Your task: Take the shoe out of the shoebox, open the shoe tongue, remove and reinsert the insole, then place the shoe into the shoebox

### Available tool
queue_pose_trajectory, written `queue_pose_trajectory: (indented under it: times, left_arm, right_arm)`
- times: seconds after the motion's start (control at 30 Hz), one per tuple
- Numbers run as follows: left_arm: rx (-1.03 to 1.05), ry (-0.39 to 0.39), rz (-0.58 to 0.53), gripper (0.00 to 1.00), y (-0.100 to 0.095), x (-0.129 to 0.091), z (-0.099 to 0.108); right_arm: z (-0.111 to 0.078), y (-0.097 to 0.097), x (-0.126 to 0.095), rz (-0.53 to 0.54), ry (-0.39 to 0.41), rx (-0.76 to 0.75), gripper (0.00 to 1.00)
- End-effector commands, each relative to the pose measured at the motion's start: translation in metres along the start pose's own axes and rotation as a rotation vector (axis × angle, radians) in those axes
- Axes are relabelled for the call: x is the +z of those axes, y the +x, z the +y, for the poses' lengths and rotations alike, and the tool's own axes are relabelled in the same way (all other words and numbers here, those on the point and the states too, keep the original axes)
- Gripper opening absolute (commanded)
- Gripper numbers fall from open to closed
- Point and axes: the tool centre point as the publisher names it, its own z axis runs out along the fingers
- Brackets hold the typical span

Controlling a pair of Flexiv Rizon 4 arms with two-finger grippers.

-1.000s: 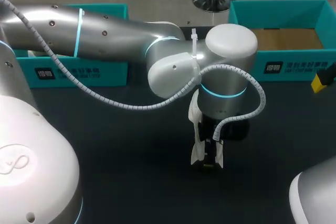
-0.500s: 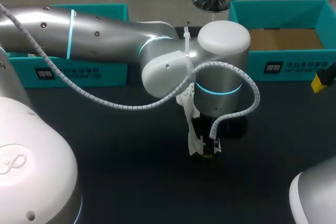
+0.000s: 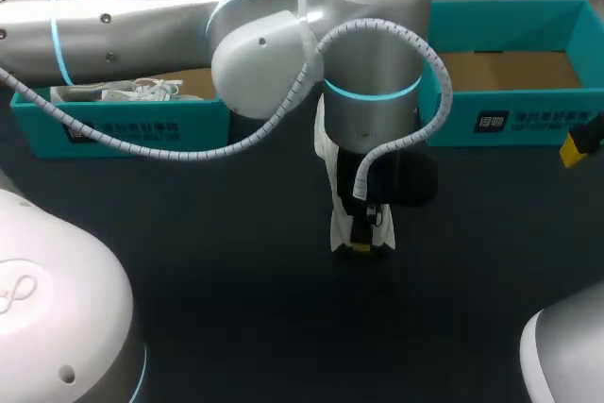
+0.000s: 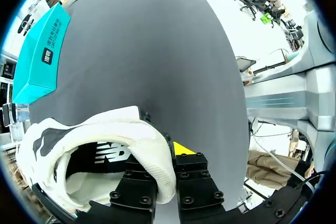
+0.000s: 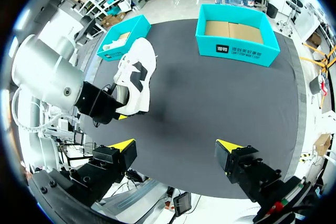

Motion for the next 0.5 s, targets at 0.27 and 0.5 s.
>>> queue_pose_trajectory:
  times: [0.27, 0.5]
  left_arm:
    - [0.069, 0.036, -0.028, 0.0, 0.016, -0.073, 0.023]
    - [0.071, 0.038, -0.052, 0.0, 0.019, -0.072, 0.021]
  right_arm:
    - [0.003, 0.0, -0.001, -0.001, 0.006, 0.001, 1.0]
    - [0.003, 0.0, -0.001, -0.001, 0.006, 0.001, 1.0]
